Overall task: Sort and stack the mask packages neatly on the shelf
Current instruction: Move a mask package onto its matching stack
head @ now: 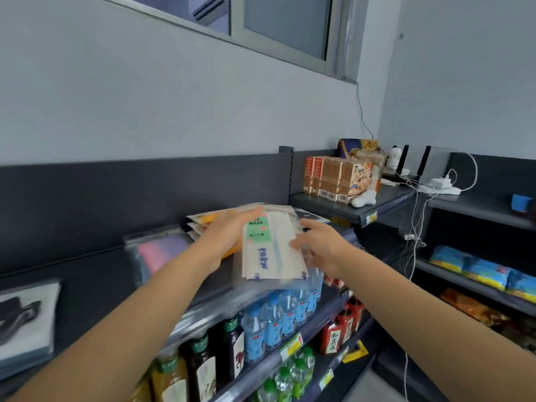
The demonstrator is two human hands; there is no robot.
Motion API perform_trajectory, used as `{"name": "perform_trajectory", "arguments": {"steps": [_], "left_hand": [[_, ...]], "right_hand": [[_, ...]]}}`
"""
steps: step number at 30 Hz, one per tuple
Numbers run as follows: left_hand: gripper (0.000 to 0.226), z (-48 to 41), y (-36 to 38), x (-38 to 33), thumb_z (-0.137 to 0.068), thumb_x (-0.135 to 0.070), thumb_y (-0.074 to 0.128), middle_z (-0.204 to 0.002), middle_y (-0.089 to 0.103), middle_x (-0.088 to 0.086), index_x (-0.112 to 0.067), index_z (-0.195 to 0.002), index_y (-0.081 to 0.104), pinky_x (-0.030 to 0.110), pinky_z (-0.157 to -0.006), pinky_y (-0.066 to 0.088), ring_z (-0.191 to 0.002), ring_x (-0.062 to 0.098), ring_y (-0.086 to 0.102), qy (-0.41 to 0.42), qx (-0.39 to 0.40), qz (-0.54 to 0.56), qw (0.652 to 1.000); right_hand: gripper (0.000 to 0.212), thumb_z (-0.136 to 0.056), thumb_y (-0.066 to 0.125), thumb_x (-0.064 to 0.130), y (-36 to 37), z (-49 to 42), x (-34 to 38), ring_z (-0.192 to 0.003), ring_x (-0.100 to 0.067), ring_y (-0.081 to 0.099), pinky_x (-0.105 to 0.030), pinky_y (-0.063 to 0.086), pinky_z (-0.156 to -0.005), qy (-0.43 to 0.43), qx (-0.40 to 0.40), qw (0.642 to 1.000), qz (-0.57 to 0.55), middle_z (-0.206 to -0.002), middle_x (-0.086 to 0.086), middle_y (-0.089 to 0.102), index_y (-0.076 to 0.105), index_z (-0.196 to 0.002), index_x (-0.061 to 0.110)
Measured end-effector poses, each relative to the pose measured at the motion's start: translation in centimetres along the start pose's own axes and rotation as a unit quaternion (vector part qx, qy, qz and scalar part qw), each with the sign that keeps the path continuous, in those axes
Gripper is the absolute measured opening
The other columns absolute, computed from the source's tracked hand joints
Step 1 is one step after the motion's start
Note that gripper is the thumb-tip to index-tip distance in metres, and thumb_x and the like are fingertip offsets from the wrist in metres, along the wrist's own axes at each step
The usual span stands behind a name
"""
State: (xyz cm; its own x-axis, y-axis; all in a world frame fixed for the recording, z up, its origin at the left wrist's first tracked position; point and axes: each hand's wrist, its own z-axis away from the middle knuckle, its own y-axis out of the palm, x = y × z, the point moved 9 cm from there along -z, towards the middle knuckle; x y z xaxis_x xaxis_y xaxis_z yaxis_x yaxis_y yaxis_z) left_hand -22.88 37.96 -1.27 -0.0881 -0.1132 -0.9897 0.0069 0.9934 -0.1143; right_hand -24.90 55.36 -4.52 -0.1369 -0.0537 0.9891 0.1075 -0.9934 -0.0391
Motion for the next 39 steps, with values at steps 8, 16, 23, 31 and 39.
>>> {"name": "perform_trajectory", "arguments": {"steps": [8,16,23,31,39], "left_hand": [[0.023,-7.6,11.1,3.0,-0.094,-0.039,0.056,-0.094,0.074,-0.004,-0.019,-0.097,0.068,0.028,-0.078,0.049,-0.088,0.011,0.068,-0.046,0.011,-0.021,0.999],[0.026,-15.6,12.2,5.6,-0.09,-0.036,0.064,-0.091,0.07,-0.008,-0.018,-0.109,0.063,0.023,-0.067,0.045,-0.076,0.002,0.063,-0.083,-0.015,-0.027,0.996],[0.017,-22.7,10.1,7.3,-0.087,-0.031,0.067,-0.096,0.071,-0.008,-0.022,-0.101,0.066,0.019,-0.08,0.05,-0.085,0.001,0.064,-0.103,-0.033,-0.036,0.993],[0.059,-24.5,11.3,6.6,-0.083,-0.048,0.067,-0.146,0.045,-0.003,-0.02,-0.134,0.054,0.033,-0.112,0.029,-0.137,0.017,0.037,-0.125,-0.039,-0.045,0.99],[0.067,-21.8,9.7,2.9,-0.084,-0.06,0.058,-0.139,0.048,-0.01,-0.023,-0.139,0.046,0.033,-0.106,0.037,-0.126,0.011,0.045,-0.055,-0.208,-0.131,0.968]], "right_hand": [[0.039,-0.091,0.051,-0.01,-11.9,-6.5,-0.6,-0.096,-0.033,0.061,-0.054,0.05,-0.09,-0.017,-0.039,0.998,-0.044,-0.086,-0.003,0.06,0.052,-0.123,0.012],[0.057,-0.085,0.065,-0.002,-14.1,-18.5,-1.5,-0.099,-0.029,0.063,-0.035,0.056,-0.071,-0.009,-0.032,0.999,0.008,-0.128,-0.017,0.059,0.046,-0.138,0.003],[0.047,-0.078,0.076,0.007,-11.6,-28.4,1.2,-0.098,-0.02,0.059,-0.033,0.052,-0.09,-0.086,-0.048,0.981,0.165,-0.121,-0.008,0.062,0.061,-0.122,0.003],[0.021,-0.077,0.075,0.024,-7.8,-33.3,0.6,-0.082,-0.021,0.061,-0.025,0.041,-0.067,-0.134,0.004,0.924,0.358,-0.082,-0.003,0.065,0.069,-0.091,0.009],[0.039,-0.088,0.062,0.034,-6.5,-31.7,4.9,-0.111,-0.022,0.059,-0.027,0.044,-0.083,-0.269,0.06,0.904,0.328,-0.117,-0.004,0.064,0.061,-0.12,0.011]]}}
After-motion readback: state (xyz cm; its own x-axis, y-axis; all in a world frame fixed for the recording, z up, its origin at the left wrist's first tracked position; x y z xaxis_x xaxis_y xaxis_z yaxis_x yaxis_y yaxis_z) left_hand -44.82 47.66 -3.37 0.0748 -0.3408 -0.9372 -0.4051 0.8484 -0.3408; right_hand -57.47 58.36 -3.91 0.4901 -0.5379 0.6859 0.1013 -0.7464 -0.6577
